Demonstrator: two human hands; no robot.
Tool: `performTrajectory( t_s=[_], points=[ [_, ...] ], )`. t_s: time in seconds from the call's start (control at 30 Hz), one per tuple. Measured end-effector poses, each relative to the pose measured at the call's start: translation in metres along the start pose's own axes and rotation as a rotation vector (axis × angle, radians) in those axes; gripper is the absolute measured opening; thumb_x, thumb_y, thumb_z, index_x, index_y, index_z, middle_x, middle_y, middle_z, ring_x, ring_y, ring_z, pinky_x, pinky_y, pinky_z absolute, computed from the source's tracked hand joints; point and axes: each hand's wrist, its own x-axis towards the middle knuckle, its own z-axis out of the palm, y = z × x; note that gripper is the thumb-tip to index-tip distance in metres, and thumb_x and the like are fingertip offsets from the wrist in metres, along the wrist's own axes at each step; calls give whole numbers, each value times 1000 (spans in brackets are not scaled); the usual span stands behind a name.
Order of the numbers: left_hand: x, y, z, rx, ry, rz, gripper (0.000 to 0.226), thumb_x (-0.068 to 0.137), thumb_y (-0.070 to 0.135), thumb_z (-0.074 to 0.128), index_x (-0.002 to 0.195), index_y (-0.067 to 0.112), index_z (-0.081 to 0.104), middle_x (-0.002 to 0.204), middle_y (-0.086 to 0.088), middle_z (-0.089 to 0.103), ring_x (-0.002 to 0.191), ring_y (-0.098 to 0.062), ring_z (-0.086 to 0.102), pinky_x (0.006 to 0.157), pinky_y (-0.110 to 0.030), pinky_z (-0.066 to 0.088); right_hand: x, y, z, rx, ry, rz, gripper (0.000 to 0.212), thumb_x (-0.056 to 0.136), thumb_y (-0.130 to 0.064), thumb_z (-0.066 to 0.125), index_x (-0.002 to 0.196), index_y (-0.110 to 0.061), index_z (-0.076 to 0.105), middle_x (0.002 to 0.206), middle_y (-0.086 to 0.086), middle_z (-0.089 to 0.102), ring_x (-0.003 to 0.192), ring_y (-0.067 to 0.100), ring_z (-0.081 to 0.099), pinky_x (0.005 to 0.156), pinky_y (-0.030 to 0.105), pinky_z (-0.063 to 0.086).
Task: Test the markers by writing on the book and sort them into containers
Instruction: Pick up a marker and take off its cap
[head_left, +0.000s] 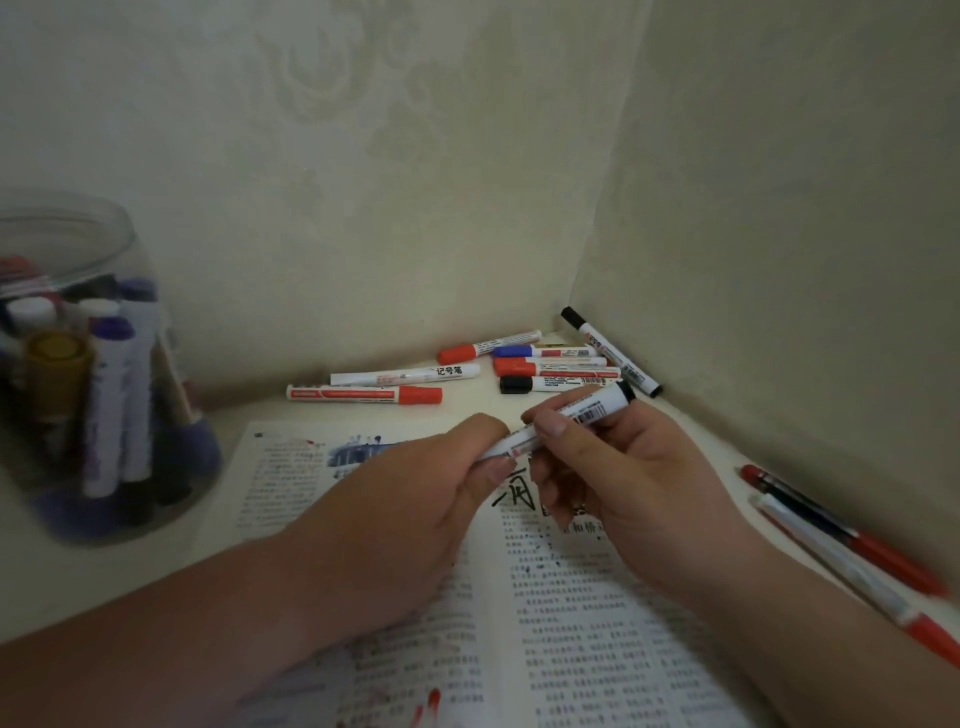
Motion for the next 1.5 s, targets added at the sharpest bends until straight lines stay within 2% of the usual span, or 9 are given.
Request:
performTrajectory(
  t_s=[0.27,0.37,0.53,0.77,0.9,1.03,1.17,1.37,1.5],
  points=[
    [0,6,-8,-144,-46,-47,34,83,70,31,110,56,45,85,12,62,73,-9,58,68,-24,43,-6,-10,0,-16,-29,-108,14,85,-34,64,81,-24,72,64,10,62,55,22,55,49,32,46],
    [-3,5,-6,-46,-140,-94,46,78,80,27,119,59,32,82,9,60,68,-3,54,59,-24,41,0,-19,-16,0,197,-167,19,86,-33,61,70,-25,67,55,6,52,46,21,44,43,30,37],
    [-5,3,3,446,-280,-144,99,62,98,34,146,55,2,138,30,33,133,2,32,112,-29,32,25,-17,-78,-2,555,-155,36,87,-15,72,67,-22,43,55,5,40,44,17,32,42,23,27],
    [-4,1,1,479,-323,-290,127,45,108,27,153,47,4,143,23,24,136,-5,24,112,-34,32,31,-7,-86,-222,409,122,35,95,-40,63,91,-6,71,73,16,71,59,23,66,52,30,54],
    [-3,4,1,500,-332,-292,128,46,108,26,155,44,5,147,21,23,139,-6,23,113,-32,28,37,-12,-90,-178,328,225,5,89,-12,73,87,-8,71,74,12,66,65,17,63,69,36,58],
    [-2,2,0,499,-325,-267,128,45,108,25,154,45,8,143,21,27,137,-5,25,112,-31,30,37,-9,-97,-199,324,228,25,85,7,66,68,-10,57,58,8,43,51,15,44,84,49,55],
    [-3,-1,3,482,-318,-263,127,44,109,26,153,46,8,134,26,28,130,-2,27,108,-29,31,22,9,-102,-170,400,122,30,87,6,67,65,-15,62,51,0,48,48,11,51,89,51,55],
    [-1,-1,2,485,-327,-292,128,43,108,25,153,48,3,149,26,19,142,-3,18,116,-31,24,20,12,-100,-430,370,-1,7,86,-7,74,83,-5,68,55,-5,60,51,9,55,54,21,47],
    [-1,2,2,507,-331,-309,128,43,108,25,153,48,0,158,24,10,148,-5,10,120,-31,16,24,17,-108,-347,379,30,11,83,1,72,78,-9,69,50,-1,50,45,14,41,46,27,31]
  ],
)
